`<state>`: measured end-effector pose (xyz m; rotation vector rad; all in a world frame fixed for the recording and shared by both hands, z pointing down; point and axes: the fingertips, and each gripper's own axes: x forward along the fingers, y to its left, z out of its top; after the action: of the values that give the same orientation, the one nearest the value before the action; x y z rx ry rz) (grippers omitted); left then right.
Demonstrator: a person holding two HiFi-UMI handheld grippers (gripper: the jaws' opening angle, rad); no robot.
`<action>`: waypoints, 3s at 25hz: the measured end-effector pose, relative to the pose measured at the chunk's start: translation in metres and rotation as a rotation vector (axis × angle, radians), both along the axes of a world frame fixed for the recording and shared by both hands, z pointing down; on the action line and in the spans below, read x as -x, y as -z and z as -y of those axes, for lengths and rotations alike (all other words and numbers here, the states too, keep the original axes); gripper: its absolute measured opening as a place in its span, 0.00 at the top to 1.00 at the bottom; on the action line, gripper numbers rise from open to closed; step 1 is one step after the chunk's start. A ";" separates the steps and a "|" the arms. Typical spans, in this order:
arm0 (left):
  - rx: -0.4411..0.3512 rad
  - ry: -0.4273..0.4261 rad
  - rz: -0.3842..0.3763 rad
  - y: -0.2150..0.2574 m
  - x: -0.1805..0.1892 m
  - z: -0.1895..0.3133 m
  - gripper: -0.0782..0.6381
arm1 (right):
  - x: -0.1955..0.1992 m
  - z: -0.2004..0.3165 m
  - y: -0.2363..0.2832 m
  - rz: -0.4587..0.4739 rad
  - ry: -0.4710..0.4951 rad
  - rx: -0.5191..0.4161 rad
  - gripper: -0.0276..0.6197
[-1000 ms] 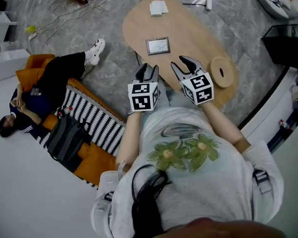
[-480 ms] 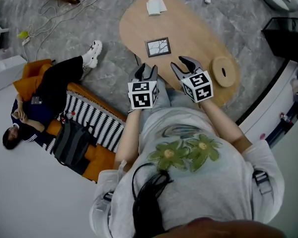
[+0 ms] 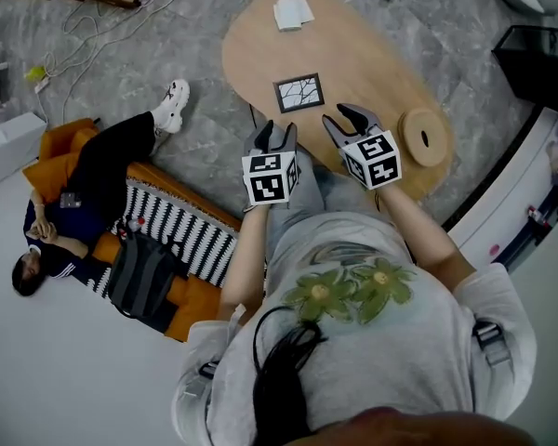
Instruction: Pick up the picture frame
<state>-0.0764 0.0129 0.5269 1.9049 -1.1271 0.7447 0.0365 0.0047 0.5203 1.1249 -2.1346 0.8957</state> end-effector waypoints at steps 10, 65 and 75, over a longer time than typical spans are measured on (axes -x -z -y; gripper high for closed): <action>0.023 -0.013 0.030 -0.031 0.004 0.013 0.64 | 0.002 0.010 -0.031 0.016 -0.012 0.062 0.73; 0.239 -0.106 0.151 -0.230 0.009 0.021 0.64 | -0.011 0.031 -0.221 -0.134 0.009 0.286 0.71; 0.265 -0.079 0.202 -0.264 0.016 0.032 0.66 | -0.019 0.031 -0.264 -0.158 -0.018 0.374 0.71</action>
<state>-0.0928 -0.0195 0.7904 1.6865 -1.0200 1.0945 0.0554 -0.0266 0.7846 0.9870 -1.7406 1.1187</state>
